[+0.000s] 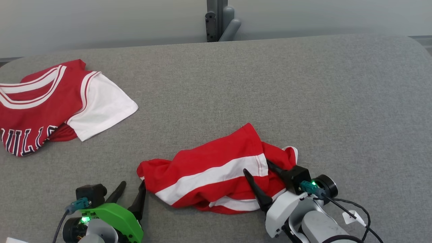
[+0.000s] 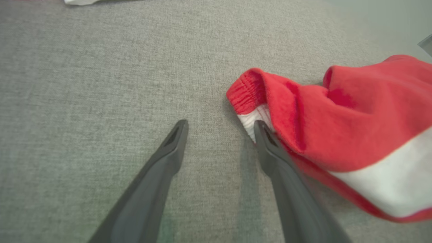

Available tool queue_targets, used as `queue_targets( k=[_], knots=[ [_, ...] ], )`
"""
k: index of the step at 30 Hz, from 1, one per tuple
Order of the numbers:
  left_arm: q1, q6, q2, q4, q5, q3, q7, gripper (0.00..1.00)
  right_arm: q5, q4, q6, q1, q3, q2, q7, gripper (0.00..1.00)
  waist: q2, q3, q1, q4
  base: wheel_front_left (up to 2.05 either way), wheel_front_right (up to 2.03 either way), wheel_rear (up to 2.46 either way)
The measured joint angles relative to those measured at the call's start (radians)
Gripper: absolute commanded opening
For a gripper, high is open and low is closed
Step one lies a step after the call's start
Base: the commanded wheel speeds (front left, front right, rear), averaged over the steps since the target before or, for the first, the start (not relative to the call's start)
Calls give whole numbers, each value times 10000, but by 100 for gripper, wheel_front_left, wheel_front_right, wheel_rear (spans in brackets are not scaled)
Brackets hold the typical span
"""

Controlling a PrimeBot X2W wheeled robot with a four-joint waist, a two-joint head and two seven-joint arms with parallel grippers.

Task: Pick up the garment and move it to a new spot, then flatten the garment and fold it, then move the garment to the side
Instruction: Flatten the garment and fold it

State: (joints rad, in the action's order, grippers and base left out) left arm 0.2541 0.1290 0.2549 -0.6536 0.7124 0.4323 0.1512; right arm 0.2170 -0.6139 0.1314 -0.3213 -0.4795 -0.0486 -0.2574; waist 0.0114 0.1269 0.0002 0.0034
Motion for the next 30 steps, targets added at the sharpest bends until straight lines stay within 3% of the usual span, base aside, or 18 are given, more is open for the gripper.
queue_targets(
  k=[3,5,13,16,18,19,20,22,23,26,30],
  knots=[
    [49,0,29,33,284,261,0,100,-25,6,-2,-86,12,-2,-10,100,0,30,0,-27,0,0,0],
    [65,0,44,98,437,481,-10,100,-25,17,0,-114,23,0,-10,94,0,38,0,-43,0,0,0],
    [195,0,184,460,1214,988,-174,100,-29,27,-2,-111,-31,-2,-29,96,0,65,0,-58,0,0,0],
    [210,0,309,550,1503,1181,-178,100,-27,27,-2,-111,-58,0,-38,81,0,84,0,-71,0,0,0],
    [237,0,360,575,1630,1321,-251,100,-21,23,-2,-112,-82,-2,-38,60,0,97,0,-83,0,0,0],
    [244,0,362,596,1701,1417,-270,89,-8,17,-2,-113,-105,0,-38,51,0,103,0,-89,0,0,0],
    [245,0,353,623,1783,1519,-299,61,13,4,-2,-115,-125,0,-38,46,0,108,0,-95,0,0,0],
    [264,0,349,702,1965,1701,-366,16,29,-35,-2,-127,-155,-2,-38,34,0,111,0,-103,0,0,0],
    [282,0,351,746,2113,1804,-364,0,54,-56,-2,-135,-174,0,-40,26,0,111,-1,-105,0,0,0],
    [327,0,395,932,2259,2082,-163,0,102,-125,-2,-150,-230,0,-40,0,0,89,-1,-117,0,0,0],
    [401,0,571,1097,2514,2499,-157,0,163,-169,0,-178,-215,-6,-40,0,0,35,-1,-137,0,0,0]
  ],
)
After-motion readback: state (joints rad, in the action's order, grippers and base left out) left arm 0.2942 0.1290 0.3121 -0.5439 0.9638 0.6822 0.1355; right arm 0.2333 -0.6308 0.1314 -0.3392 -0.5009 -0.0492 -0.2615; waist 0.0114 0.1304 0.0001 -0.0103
